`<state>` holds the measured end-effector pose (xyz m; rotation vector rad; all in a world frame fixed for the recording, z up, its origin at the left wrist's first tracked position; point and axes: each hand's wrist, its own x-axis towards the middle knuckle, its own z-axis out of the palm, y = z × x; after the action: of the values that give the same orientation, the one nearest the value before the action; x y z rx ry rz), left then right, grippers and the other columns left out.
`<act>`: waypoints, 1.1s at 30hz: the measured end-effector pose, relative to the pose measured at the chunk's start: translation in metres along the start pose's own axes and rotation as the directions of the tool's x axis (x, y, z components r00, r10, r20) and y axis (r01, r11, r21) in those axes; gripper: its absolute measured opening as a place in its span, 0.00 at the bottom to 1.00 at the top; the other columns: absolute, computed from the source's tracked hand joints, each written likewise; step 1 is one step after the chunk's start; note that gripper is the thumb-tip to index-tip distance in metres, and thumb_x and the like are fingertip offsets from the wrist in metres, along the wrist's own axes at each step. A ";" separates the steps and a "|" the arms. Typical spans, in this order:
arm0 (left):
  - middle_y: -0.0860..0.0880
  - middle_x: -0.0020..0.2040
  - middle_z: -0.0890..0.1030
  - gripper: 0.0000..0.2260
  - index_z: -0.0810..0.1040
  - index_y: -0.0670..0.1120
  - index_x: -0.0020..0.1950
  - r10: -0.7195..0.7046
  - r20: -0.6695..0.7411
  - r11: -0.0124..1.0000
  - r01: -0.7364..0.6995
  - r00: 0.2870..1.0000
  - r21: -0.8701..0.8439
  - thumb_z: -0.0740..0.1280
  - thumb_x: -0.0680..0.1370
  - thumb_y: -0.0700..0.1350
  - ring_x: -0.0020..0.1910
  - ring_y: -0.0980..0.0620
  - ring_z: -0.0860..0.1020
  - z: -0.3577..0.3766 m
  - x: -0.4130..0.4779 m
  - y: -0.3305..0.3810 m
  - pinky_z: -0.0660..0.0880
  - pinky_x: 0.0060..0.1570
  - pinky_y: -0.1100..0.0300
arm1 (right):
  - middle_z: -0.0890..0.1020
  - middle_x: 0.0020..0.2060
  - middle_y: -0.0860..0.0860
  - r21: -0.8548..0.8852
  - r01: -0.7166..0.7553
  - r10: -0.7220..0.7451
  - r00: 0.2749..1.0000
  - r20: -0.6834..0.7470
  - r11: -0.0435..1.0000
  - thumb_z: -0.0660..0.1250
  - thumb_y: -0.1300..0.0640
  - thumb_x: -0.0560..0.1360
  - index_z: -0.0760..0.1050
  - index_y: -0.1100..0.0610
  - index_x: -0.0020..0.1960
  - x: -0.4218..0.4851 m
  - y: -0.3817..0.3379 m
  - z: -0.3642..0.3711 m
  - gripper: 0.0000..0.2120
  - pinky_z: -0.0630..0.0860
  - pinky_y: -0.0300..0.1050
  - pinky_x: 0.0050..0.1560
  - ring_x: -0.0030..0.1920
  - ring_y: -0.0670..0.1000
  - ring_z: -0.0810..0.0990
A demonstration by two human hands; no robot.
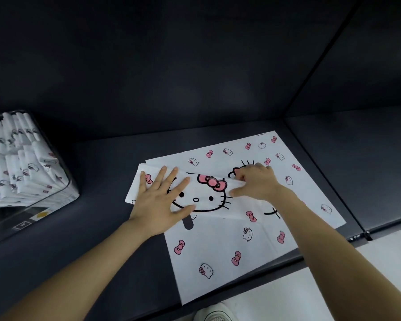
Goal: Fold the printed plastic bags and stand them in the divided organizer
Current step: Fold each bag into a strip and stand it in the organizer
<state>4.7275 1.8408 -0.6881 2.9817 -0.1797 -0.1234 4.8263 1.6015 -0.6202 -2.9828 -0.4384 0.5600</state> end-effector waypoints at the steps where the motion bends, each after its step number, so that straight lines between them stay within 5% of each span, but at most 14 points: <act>1: 0.55 0.78 0.40 0.37 0.41 0.63 0.75 0.024 -0.005 1.000 -0.024 1.000 -0.001 0.31 0.68 0.76 0.76 0.53 0.35 -0.001 0.000 -0.003 0.31 0.71 0.40 | 0.70 0.39 0.45 -0.002 0.013 -0.013 0.999 0.046 1.000 0.72 0.43 0.68 0.67 0.49 0.36 -0.002 -0.003 -0.002 0.16 0.61 0.45 0.49 0.48 0.51 0.68; 5: 0.57 0.76 0.36 0.39 0.37 0.64 0.73 0.132 0.053 0.991 -0.133 0.990 0.031 0.26 0.64 0.76 0.74 0.55 0.31 -0.008 0.004 -0.015 0.31 0.71 0.42 | 0.70 0.36 0.46 0.163 0.026 -0.031 0.999 0.029 0.986 0.73 0.52 0.69 0.64 0.52 0.34 -0.020 -0.015 0.001 0.17 0.63 0.41 0.35 0.39 0.50 0.70; 8: 0.54 0.79 0.43 0.38 0.45 0.63 0.76 0.222 0.055 0.975 -0.220 0.974 -0.029 0.35 0.69 0.77 0.76 0.54 0.35 -0.017 0.009 -0.027 0.31 0.72 0.44 | 0.73 0.35 0.47 0.369 -0.023 0.023 1.000 0.006 0.929 0.73 0.58 0.68 0.71 0.53 0.36 -0.039 -0.020 0.007 0.11 0.69 0.44 0.37 0.37 0.51 0.73; 11: 0.46 0.76 0.60 0.32 0.68 0.53 0.73 0.252 -0.123 0.965 -0.259 0.960 -0.045 0.53 0.73 0.67 0.76 0.47 0.54 -0.031 -0.003 -0.020 0.40 0.74 0.50 | 0.75 0.32 0.52 0.674 -0.157 0.103 0.988 0.119 0.722 0.74 0.65 0.67 0.74 0.58 0.36 -0.062 -0.026 0.012 0.08 0.73 0.41 0.33 0.31 0.49 0.75; 13: 0.49 0.73 0.66 0.27 0.76 0.52 0.66 0.193 -0.240 0.943 -0.248 0.951 -0.224 0.58 0.72 0.61 0.74 0.51 0.62 -0.034 -0.025 -0.008 0.45 0.74 0.61 | 0.75 0.27 0.49 0.791 -0.259 0.132 0.966 0.224 0.554 0.73 0.68 0.67 0.75 0.60 0.35 -0.078 -0.033 0.018 0.08 0.70 0.34 0.27 0.25 0.44 0.73; 15: 0.57 0.73 0.63 0.25 0.74 0.56 0.68 0.176 -0.169 0.836 -0.238 0.970 -0.495 0.59 0.71 0.60 0.74 0.63 0.57 -0.032 -0.051 0.003 0.45 0.71 0.71 | 0.78 0.26 0.47 0.824 -0.343 0.137 0.939 0.316 0.451 0.74 0.68 0.68 0.78 0.62 0.37 -0.090 -0.042 0.025 0.06 0.71 0.32 0.27 0.26 0.43 0.76; 17: 0.61 0.74 0.60 0.27 0.68 0.59 0.71 0.246 -0.076 0.753 -0.240 0.966 -0.613 0.60 0.71 0.60 0.74 0.68 0.51 -0.022 -0.068 0.007 0.46 0.72 0.71 | 0.81 0.30 0.49 0.841 -0.403 0.133 0.915 0.381 0.360 0.74 0.68 0.68 0.80 0.63 0.40 -0.097 -0.052 0.031 0.04 0.73 0.34 0.28 0.29 0.45 0.79; 22: 0.54 0.76 0.62 0.33 0.58 0.60 0.75 0.350 -0.109 0.826 -0.361 0.931 -0.432 0.62 0.73 0.67 0.76 0.58 0.53 0.003 -0.076 0.001 0.45 0.75 0.59 | 0.84 0.35 0.53 0.845 -0.516 0.058 0.856 0.513 0.142 0.72 0.70 0.70 0.81 0.62 0.42 -0.105 -0.069 0.032 0.04 0.74 0.33 0.25 0.29 0.45 0.82; 24: 0.52 0.74 0.66 0.28 0.59 0.56 0.74 0.303 -0.152 0.802 -0.339 0.941 -0.492 0.59 0.77 0.63 0.75 0.56 0.57 0.004 -0.077 0.001 0.47 0.75 0.60 | 0.85 0.44 0.60 0.841 -0.538 0.017 0.843 0.538 0.065 0.72 0.70 0.68 0.81 0.66 0.48 -0.102 -0.070 0.032 0.09 0.80 0.40 0.37 0.39 0.53 0.84; 26: 0.53 0.72 0.69 0.23 0.62 0.55 0.73 0.263 -0.175 0.750 -0.315 0.949 -0.581 0.58 0.78 0.54 0.74 0.57 0.60 0.003 -0.077 0.001 0.49 0.75 0.62 | 0.83 0.49 0.62 0.839 -0.543 -0.014 0.840 0.543 -0.014 0.71 0.68 0.68 0.80 0.68 0.52 -0.101 -0.071 0.027 0.12 0.80 0.42 0.39 0.43 0.55 0.82; 28: 0.55 0.70 0.71 0.18 0.70 0.54 0.69 0.170 -0.101 0.692 -0.192 0.980 -0.696 0.54 0.81 0.53 0.74 0.59 0.60 -0.003 -0.077 0.004 0.51 0.73 0.66 | 0.84 0.46 0.59 0.873 -0.488 -0.003 0.873 0.488 -0.023 0.68 0.61 0.74 0.79 0.64 0.52 -0.098 -0.069 0.019 0.08 0.78 0.40 0.32 0.41 0.53 0.83; 30: 0.56 0.68 0.74 0.22 0.81 0.48 0.55 -0.005 0.096 0.545 0.083 0.995 -0.834 0.53 0.81 0.59 0.73 0.60 0.63 -0.016 -0.078 0.006 0.59 0.68 0.70 | 0.85 0.43 0.56 0.917 -0.393 0.073 0.919 0.388 0.072 0.63 0.51 0.79 0.77 0.60 0.52 -0.096 -0.068 0.011 0.13 0.78 0.41 0.31 0.39 0.53 0.84; 33: 0.69 0.56 0.78 0.21 0.78 0.55 0.59 -0.079 0.238 0.295 0.251 0.968 -0.922 0.51 0.77 0.61 0.60 0.70 0.72 -0.032 -0.078 0.007 0.66 0.57 0.77 | 0.84 0.51 0.47 0.943 -0.175 0.109 0.983 0.150 0.284 0.61 0.47 0.79 0.77 0.52 0.57 -0.091 -0.067 0.010 0.13 0.78 0.43 0.49 0.51 0.48 0.82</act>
<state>4.6523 1.8485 -0.6501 1.7281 0.1660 -0.3408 4.7237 1.6390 -0.5896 -1.7810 0.1840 0.6089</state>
